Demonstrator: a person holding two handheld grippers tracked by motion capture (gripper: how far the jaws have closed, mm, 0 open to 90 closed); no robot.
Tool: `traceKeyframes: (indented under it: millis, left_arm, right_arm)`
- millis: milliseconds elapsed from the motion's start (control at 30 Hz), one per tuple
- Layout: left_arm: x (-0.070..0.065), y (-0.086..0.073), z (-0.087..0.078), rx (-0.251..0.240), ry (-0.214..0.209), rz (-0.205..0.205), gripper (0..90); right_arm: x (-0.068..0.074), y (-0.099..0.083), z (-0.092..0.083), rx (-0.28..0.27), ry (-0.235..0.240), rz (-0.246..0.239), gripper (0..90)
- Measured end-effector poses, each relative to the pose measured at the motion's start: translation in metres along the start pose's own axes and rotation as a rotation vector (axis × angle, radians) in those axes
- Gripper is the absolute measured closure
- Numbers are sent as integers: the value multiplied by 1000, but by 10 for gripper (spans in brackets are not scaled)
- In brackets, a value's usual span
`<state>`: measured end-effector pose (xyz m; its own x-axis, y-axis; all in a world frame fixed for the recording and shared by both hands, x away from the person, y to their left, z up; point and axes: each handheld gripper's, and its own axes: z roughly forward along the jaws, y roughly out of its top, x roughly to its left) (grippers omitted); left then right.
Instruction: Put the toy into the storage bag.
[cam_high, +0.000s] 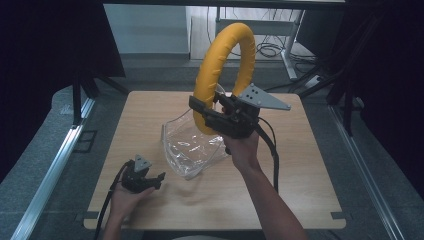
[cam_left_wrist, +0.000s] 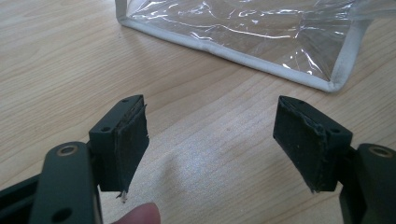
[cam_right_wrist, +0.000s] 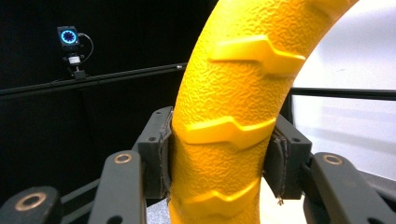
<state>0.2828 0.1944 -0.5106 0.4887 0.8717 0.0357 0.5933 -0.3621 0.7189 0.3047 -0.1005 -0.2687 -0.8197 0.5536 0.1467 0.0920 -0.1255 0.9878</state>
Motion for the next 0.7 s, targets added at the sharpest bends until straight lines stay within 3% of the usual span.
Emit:
traceKeyframes:
  millis: [700]
  left_arm:
    - [0, 0, 1, 3, 0, 3, 264]
  right_arm:
    - [17, -20, 15, 22, 56, 6, 495]
